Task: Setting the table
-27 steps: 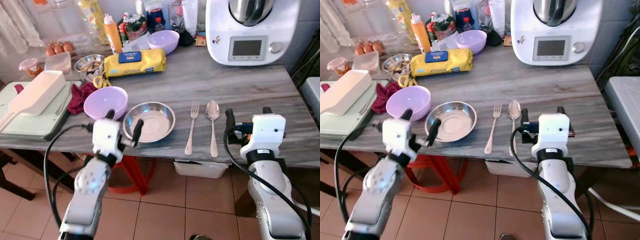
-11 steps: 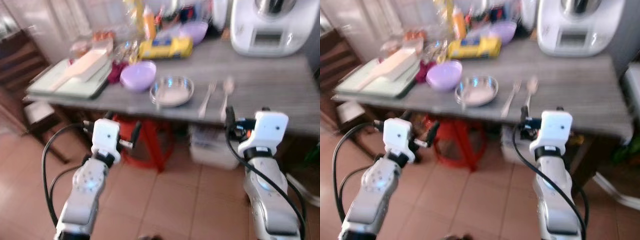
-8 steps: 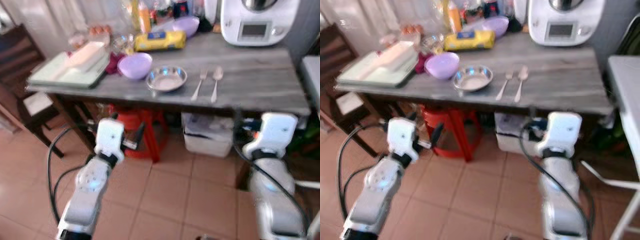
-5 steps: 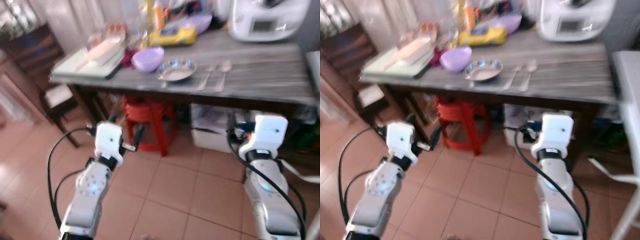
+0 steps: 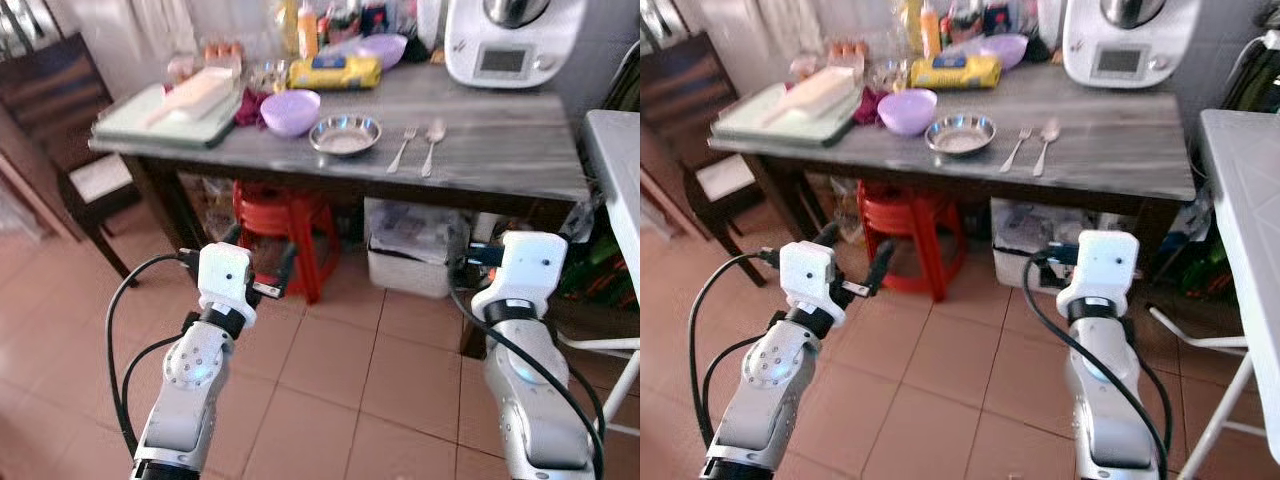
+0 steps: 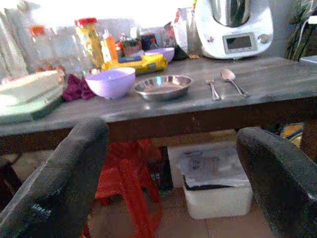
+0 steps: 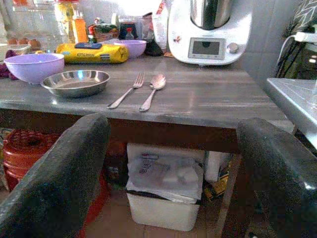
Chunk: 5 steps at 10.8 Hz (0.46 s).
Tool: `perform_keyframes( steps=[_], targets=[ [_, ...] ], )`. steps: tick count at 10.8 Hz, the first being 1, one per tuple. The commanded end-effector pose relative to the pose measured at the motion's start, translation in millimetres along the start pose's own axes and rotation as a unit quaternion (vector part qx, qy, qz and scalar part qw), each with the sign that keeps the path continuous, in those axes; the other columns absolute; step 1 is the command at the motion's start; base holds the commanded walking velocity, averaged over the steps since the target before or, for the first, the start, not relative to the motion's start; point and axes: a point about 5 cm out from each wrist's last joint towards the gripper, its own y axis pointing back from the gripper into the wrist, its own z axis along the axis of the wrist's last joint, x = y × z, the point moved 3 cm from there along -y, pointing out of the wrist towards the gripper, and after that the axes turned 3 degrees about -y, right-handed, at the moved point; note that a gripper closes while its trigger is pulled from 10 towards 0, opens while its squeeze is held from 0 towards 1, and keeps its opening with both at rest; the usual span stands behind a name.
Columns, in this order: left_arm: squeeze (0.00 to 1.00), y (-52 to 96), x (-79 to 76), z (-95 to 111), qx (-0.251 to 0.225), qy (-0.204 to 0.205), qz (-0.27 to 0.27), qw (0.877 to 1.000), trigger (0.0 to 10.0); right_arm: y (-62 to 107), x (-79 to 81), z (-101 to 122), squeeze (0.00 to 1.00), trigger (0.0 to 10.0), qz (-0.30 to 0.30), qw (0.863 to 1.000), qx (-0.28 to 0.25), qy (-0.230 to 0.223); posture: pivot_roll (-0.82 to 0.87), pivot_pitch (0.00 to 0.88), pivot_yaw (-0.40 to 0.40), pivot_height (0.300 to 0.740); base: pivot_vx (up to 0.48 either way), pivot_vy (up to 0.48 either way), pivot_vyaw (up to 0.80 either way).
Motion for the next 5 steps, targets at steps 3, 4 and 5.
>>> perform_keyframes(
  steps=[3, 4, 5],
  targets=[
    [0.0, -0.2, -3.1, -1.8, 0.002, 0.01, -0.017, 1.0, 10.0, 3.1, 3.7, -5.2, 0.0, 10.0, -0.002, 1.0, 0.011, -0.01, -0.11, 0.066, 0.102, 0.74, 0.0, -0.289, -0.46],
    [0.0, -0.9, -4.0, -1.9, 0.003, 0.012, -0.025, 1.0, 10.0, 3.5, 2.1, -5.0, 0.0, 10.0, -0.006, 1.0, 0.01, -0.01, -0.11, 0.071, 0.112, 0.74, 0.0, -0.319, -0.69],
    [0.0, -1.9, -4.8, -1.1, 0.003, 0.014, -0.033, 0.999, 10.0, 5.4, -0.6, -7.8, 0.0, 10.0, -0.014, 1.0, 0.014, -0.012, -0.11, 0.075, 0.121, 0.74, 0.0, -0.315, -0.57]
  ],
)
